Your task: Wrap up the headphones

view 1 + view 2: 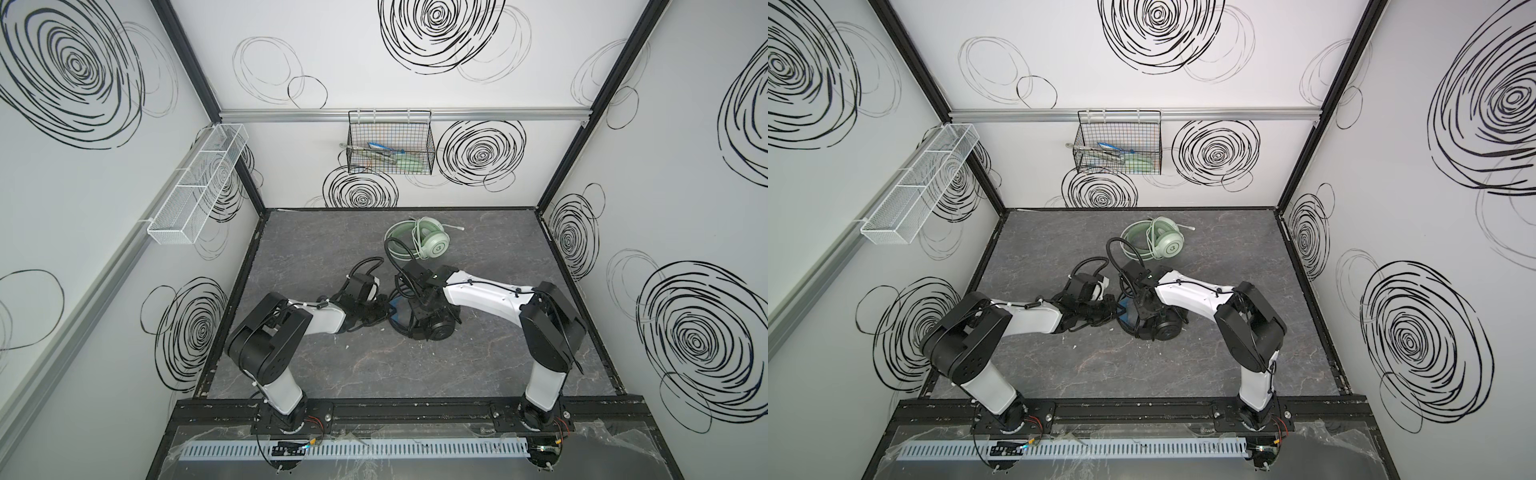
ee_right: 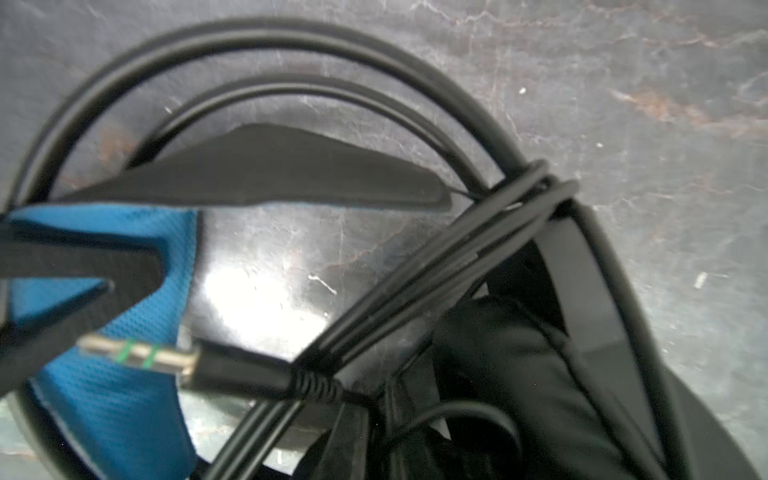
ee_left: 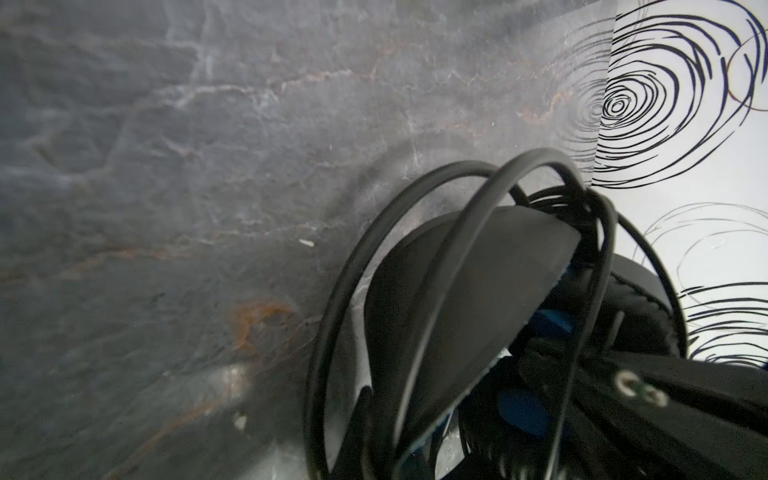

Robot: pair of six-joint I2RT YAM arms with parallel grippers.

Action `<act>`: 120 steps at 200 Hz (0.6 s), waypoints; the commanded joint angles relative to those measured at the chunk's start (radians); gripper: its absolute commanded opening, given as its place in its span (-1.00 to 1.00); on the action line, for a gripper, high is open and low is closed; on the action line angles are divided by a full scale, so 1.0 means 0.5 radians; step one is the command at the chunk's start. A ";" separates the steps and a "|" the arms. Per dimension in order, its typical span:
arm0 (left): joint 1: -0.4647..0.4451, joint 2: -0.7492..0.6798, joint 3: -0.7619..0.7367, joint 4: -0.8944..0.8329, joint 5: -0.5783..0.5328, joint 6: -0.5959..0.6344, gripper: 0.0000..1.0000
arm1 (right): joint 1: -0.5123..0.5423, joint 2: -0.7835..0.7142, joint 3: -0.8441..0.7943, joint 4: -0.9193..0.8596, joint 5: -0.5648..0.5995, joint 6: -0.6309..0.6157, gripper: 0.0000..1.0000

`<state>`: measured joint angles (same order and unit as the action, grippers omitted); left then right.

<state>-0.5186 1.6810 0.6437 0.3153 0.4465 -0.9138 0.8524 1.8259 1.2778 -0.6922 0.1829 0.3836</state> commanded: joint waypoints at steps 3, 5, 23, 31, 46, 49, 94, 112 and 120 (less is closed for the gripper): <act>-0.006 -0.024 -0.002 0.087 0.037 0.088 -1.00 | -0.074 -0.020 -0.106 0.294 -0.128 0.098 -0.75; -0.008 -0.024 -0.002 0.086 0.038 0.090 -1.00 | -0.083 -0.024 -0.119 0.312 -0.146 0.115 -0.74; -0.012 -0.027 -0.002 0.081 0.047 0.096 -1.00 | -0.159 -0.013 -0.197 0.393 -0.253 0.249 -0.73; -0.017 -0.030 0.001 0.079 0.047 0.100 -1.00 | -0.178 0.009 -0.207 0.394 -0.255 0.297 -0.73; -0.018 -0.035 -0.002 0.078 0.048 0.103 -1.00 | -0.187 0.063 -0.185 0.347 -0.193 0.350 -0.72; -0.022 -0.036 0.000 0.078 0.049 0.103 -1.00 | -0.186 0.077 -0.178 0.328 -0.168 0.361 -0.72; -0.027 -0.078 -0.023 0.094 0.038 0.091 -1.00 | -0.287 0.228 -0.195 0.314 -0.251 0.523 -0.67; -0.027 -0.097 -0.041 0.114 0.034 0.088 -1.00 | -0.284 0.244 -0.133 0.274 -0.222 0.532 -0.57; -0.027 -0.101 -0.053 0.127 0.036 0.085 -1.00 | -0.284 0.236 -0.107 0.259 -0.202 0.540 -0.50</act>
<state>-0.5217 1.6756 0.6426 0.3164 0.4477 -0.9272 0.7502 1.8763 1.2190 -0.5289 0.0490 0.5968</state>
